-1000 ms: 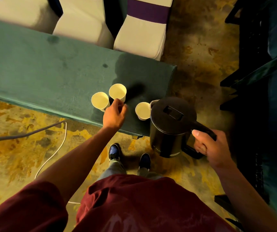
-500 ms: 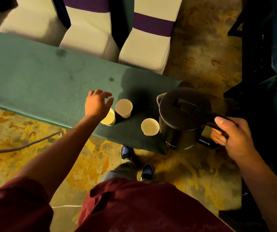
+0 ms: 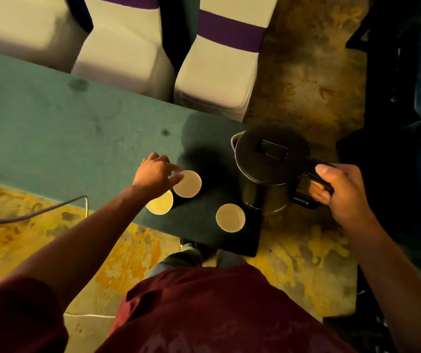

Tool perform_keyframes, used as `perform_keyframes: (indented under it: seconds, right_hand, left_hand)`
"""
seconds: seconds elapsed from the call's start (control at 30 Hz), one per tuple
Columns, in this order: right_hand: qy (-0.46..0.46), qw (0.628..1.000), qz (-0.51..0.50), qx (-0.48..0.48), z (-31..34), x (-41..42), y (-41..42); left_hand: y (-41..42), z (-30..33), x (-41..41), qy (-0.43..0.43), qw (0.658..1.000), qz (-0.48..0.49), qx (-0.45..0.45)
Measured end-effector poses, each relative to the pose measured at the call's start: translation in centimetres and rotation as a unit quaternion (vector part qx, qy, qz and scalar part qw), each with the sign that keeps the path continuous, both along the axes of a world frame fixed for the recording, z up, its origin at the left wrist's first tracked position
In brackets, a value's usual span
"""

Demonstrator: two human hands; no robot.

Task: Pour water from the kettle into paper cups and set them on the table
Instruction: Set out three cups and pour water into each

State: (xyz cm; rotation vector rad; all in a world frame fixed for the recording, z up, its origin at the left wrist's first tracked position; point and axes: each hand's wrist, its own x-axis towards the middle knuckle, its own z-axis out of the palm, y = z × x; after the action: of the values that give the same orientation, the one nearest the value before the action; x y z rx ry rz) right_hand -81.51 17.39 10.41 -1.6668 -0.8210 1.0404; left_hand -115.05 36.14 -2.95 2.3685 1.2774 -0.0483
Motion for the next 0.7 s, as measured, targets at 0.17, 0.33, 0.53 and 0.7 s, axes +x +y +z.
perform_keyframes:
  seconds: [0.17,0.33,0.53,0.7]
  right_hand:
    - [0.027,0.998,0.052,-0.006,-0.7,1.4,2.3]
    - [0.044,0.996,0.076,-0.012,-0.6,2.5,3.9]
    - [0.010,0.995,0.088,-0.042,-0.9,3.2,4.8]
    - [-0.008,0.989,0.135,-0.054,-1.1,3.2,5.0]
  left_hand:
    - [-0.6,-0.2,0.8,-0.011,0.999,0.044,0.008]
    - [-0.1,0.0,2.7,-0.004,0.996,0.093,-0.002]
    - [0.1,-0.3,4.5,-0.022,0.989,0.135,-0.054]
    - [-0.1,-0.5,4.7,-0.054,0.977,0.186,-0.089]
